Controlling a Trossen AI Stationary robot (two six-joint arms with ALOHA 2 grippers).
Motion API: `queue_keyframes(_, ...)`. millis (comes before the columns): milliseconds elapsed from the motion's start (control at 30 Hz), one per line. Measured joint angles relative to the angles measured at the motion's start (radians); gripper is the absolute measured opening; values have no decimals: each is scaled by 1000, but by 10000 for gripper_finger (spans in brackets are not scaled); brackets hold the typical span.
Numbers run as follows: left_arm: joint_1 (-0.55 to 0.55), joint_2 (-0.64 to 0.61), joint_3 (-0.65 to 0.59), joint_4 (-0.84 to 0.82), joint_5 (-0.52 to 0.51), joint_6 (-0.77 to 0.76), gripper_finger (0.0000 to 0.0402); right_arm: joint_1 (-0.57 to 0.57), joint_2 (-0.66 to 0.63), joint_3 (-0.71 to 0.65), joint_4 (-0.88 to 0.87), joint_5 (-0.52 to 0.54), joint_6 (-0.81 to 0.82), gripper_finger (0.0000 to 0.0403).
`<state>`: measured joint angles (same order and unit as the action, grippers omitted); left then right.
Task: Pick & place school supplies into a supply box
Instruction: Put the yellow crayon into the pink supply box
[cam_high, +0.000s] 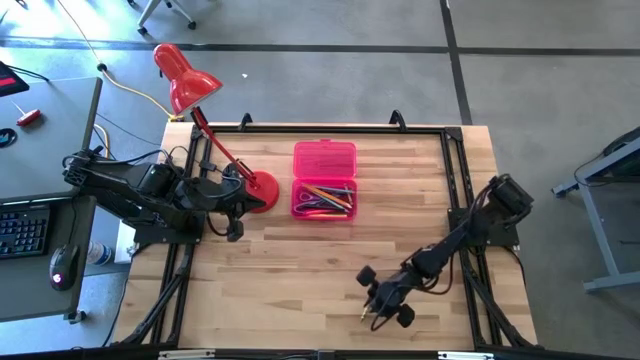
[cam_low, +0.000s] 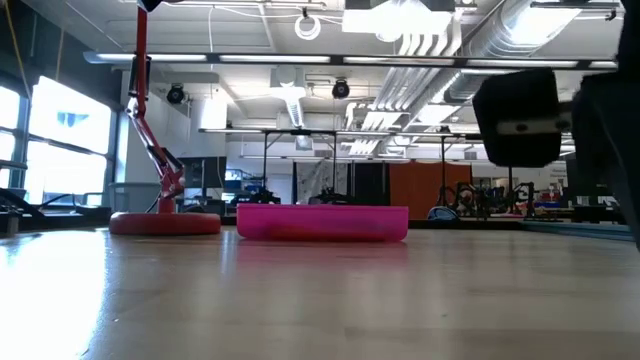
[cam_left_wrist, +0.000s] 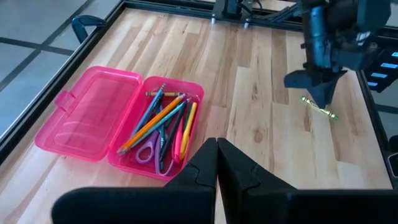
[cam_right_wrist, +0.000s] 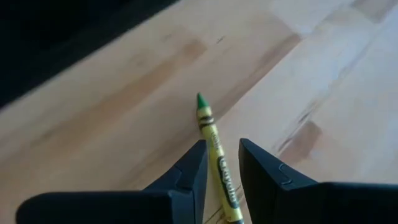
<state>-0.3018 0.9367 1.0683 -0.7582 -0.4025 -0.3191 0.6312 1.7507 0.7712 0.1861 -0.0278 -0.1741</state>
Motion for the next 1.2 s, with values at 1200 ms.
queue_keyframes(1200,0,0,0,0,-11,0,40,-464,-23,0,477,546,-212,4)
